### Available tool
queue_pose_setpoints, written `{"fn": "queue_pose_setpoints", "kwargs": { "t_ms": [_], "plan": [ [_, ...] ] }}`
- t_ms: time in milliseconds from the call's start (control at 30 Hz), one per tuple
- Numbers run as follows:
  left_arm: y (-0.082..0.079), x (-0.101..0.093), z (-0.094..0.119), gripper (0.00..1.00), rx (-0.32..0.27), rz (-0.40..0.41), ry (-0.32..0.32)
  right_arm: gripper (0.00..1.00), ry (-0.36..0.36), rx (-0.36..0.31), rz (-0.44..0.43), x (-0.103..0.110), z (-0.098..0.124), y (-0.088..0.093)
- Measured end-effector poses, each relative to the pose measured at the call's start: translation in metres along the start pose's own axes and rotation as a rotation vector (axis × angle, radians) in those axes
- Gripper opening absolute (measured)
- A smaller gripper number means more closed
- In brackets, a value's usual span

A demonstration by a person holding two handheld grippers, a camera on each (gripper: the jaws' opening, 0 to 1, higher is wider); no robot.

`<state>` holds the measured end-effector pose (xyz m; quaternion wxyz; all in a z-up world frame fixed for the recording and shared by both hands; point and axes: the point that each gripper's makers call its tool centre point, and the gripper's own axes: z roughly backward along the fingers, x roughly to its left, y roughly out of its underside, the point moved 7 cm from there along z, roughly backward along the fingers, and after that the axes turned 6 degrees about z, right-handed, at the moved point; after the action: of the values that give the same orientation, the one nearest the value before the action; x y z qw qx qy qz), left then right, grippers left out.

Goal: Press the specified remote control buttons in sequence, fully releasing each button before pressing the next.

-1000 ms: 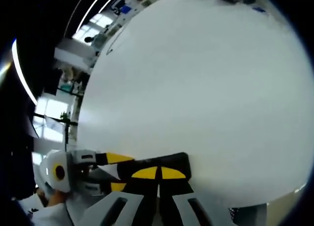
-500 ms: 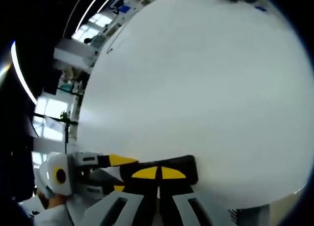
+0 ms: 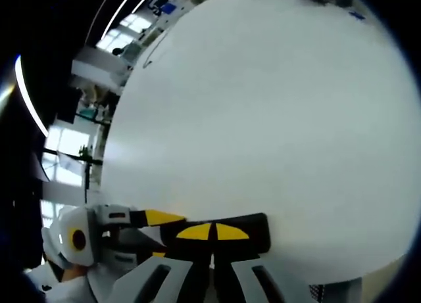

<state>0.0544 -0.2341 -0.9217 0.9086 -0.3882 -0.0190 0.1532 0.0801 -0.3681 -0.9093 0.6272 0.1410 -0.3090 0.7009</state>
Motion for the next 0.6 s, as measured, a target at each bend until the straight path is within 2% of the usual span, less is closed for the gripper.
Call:
{"fn": "queue_pose_setpoints", "kwargs": {
  "t_ms": [133,433,600],
  "plan": [
    [-0.0001,0.0002,-0.0003,0.25,0.000,0.001,0.000,0.00,0.024,0.012,0.012,0.0018,-0.0014,-0.0018],
    [-0.0007,0.0008,-0.0007,0.24,0.001,-0.002,-0.002,0.00,0.120,0.041,0.117,0.0092,-0.0044,-0.0034],
    [-0.0008,0.0009,-0.0008,0.24,0.000,-0.001,-0.003,0.00,0.131,0.075,0.106,0.0080,-0.0047,-0.0065]
  ]
}}
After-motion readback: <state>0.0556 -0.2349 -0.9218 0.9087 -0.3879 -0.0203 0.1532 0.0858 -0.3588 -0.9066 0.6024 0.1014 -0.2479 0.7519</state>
